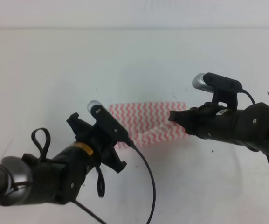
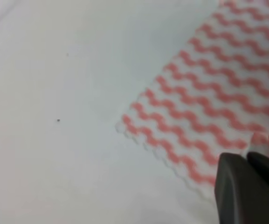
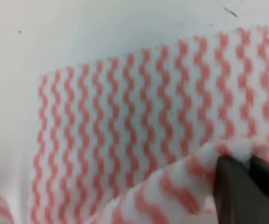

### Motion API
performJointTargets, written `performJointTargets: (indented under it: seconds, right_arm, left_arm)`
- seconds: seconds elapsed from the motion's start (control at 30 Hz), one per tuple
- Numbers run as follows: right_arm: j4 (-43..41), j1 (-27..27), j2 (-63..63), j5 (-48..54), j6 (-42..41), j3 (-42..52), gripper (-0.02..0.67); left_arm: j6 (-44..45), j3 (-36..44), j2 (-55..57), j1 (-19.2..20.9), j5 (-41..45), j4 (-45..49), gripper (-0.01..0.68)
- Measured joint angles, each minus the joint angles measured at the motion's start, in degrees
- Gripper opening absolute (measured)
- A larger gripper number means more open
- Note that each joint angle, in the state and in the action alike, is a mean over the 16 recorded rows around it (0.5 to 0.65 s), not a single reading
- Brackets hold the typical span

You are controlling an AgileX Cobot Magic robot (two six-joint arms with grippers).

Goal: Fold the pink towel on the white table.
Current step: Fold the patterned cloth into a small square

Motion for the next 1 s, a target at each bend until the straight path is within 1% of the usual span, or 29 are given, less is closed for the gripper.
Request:
performJointTargets:
  seconds: [0.37, 0.63, 1.0]
  right_arm:
    - [0.0, -0.5, 0.0, -0.3, -0.1, -1.3, -0.017]
    - [-0.1, -1.4, 1.6, 1.0, -0.2, -3.1, -0.016]
    - [-0.7, -2.2, 5.2, 3.0, -0.2, -6.2, -0.016]
  left_arm:
    - [-0.4, -4.8, 0.3, 1.9, 5.3, -3.6, -0.004]
    - [-0.6, -7.8, 0.7, 3.5, 8.6, -4.1, -0.004]
    - [-0.6, -9.8, 3.8, 4.0, 9.3, -3.3, -0.004]
